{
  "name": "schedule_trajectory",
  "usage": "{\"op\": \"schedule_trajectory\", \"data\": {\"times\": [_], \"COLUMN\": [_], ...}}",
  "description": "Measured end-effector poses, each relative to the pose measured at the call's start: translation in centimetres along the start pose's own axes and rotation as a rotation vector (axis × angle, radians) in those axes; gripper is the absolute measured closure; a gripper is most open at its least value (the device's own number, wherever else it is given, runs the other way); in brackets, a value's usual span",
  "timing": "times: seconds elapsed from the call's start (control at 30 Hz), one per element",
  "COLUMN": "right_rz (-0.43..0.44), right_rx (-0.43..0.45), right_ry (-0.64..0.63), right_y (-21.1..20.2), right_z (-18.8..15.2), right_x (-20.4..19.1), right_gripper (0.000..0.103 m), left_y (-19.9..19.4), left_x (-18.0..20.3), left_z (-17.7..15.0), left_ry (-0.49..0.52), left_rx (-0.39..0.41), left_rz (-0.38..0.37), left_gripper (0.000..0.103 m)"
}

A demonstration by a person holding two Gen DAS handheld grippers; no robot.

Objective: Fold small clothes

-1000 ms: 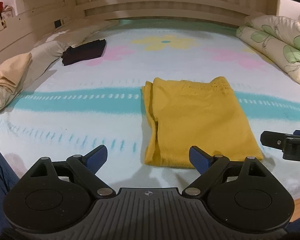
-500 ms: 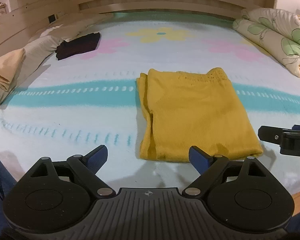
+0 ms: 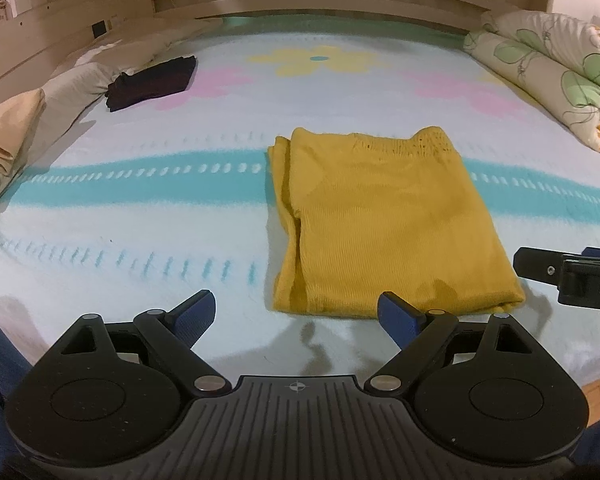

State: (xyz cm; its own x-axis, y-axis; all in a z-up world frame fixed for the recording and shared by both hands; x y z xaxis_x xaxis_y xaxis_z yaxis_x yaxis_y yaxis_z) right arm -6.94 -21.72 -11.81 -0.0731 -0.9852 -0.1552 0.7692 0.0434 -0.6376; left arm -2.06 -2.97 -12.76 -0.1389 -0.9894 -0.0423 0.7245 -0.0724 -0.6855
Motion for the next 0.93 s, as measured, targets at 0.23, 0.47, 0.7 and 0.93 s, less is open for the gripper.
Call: {"op": "schedule_trajectory", "data": {"times": [0.23, 0.47, 0.7, 0.93], "right_rz": [-0.001, 0.000, 0.000, 0.000], "right_rx": [-0.005, -0.010, -0.011, -0.013], "right_ry": [0.001, -0.001, -0.001, -0.001], "right_y": [0.17, 0.31, 0.33, 0.44], "right_z": [-0.10, -0.21, -0.19, -0.25], "right_x": [-0.01, -0.04, -0.09, -0.08], "right_gripper": [0.000, 0.000, 0.000, 0.000], "left_y": [0.19, 0.27, 0.36, 0.42], "left_x": [0.08, 0.16, 0.25, 0.19], "left_z": [-0.22, -0.33, -0.42, -0.42], "left_ry": [-0.003, -0.006, -0.008, -0.009], "left_rx": [-0.009, -0.013, -0.014, -0.014], "left_rz": [-0.006, -0.006, -0.013, -0.010], "left_gripper": [0.014, 0.014, 0.014, 0.014]}}
Point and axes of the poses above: each gripper's, at about its wrist camera, not at the fingertips, and y roughly the way its jaws point, x to its right, z to its top, the point moved 9 cm from there along y, roughly the way its jaws point, and after that the axes turned 6 degrees about x, right-handed, at the moved point
